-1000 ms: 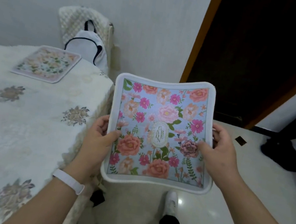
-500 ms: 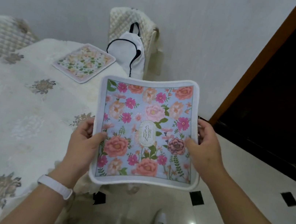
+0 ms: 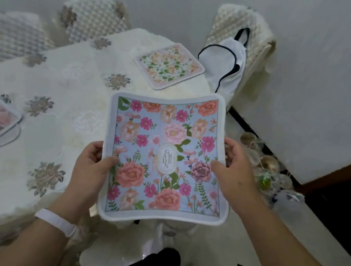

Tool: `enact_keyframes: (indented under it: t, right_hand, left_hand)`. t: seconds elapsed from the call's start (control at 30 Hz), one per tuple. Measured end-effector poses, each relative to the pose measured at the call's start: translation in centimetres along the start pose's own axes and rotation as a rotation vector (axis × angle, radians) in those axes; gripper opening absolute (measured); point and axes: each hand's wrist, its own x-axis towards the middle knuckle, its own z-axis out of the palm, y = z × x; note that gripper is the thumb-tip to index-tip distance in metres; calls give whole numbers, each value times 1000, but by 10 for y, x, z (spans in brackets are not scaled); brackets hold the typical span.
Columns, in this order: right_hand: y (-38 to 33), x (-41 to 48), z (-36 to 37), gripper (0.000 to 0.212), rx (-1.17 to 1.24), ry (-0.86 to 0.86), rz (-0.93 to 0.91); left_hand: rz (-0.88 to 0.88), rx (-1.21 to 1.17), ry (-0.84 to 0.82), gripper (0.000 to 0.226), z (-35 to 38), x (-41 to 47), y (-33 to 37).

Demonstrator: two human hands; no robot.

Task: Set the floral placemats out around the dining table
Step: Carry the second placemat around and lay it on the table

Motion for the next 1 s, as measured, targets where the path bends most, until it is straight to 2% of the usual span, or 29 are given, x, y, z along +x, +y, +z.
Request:
enact_keyframes:
  t: [0.33,0.63,1.0]
  right_hand:
    - [-40,83,48,44,-111,-120,-67]
    - [-52,137,81,43,-198,-145,-62]
    - [-30,217,137,41,-316,-373,-29]
  left_hand:
    - [-8,-145,123,18,-20,62,3]
    - [10,-194,146,13,-27,107,9]
    - [-103,-181,290,18,-33,142,-25]
